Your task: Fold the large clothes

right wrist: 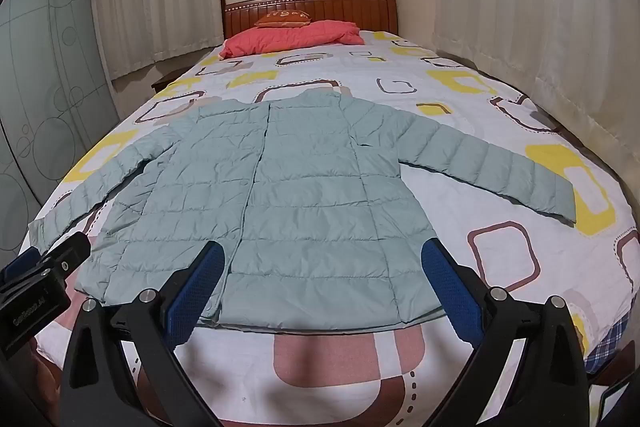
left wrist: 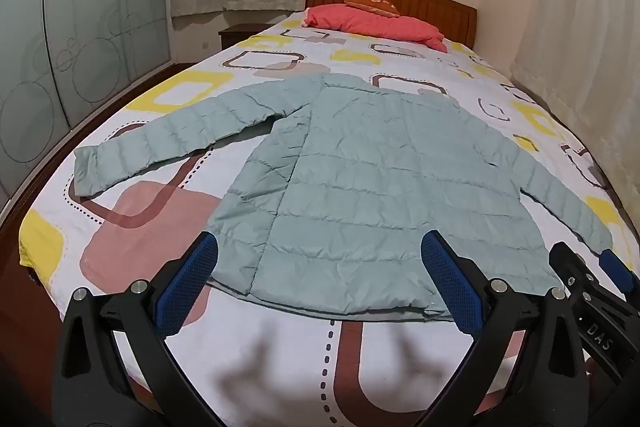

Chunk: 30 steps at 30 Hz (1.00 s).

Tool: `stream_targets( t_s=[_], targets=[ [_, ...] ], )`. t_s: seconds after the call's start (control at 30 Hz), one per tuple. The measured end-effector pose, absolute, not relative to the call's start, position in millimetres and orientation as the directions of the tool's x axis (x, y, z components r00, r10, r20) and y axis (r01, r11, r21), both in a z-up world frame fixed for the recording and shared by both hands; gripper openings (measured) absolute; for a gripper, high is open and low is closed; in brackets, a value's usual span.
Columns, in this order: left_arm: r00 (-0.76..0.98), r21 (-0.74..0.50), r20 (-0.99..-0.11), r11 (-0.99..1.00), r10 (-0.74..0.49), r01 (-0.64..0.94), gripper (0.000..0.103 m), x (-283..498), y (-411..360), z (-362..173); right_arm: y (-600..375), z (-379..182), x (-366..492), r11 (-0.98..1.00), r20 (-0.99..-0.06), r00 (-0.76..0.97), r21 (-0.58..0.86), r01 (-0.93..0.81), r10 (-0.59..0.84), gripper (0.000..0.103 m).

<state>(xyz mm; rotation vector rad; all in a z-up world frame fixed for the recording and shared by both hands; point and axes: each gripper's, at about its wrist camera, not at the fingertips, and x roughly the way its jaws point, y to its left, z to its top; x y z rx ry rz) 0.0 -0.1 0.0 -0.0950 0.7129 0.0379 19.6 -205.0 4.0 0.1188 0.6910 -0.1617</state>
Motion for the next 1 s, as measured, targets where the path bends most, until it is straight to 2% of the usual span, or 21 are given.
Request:
stream_targets(
  t_s=[1.0],
  targets=[
    [0.756, -0.07, -0.655, 0.995, 0.009, -0.073, 0.101, -1.6, 1.7, 0.5, -202.6, 2.2, 21.5, 0.98, -0.642, 0.758, 0.056, 0.192, -0.112, 0.098]
  ],
)
